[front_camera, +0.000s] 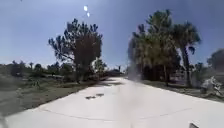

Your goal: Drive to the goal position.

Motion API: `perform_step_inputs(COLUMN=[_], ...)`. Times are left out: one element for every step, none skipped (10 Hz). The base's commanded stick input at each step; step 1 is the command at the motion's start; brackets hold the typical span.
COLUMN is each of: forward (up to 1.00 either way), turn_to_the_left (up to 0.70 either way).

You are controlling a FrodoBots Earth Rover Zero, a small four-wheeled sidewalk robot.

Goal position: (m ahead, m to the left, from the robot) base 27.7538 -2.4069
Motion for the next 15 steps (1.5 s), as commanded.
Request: perform_step_inputs(forward=[0.7, 0.7, 0.7, 0.7, 0.7, 0.7, 0.7, 0.7, 0.7, 0.7, 0.7, 0.7, 0.7, 0.7, 0.7], turn_to_the_left=[0.0, 0.0, 0.0, 0.0, 0.0, 0.0, 0.0, 0.0, -0.13, -0.14, -0.14, -0.14, -0.14, -0.13, -0.01])
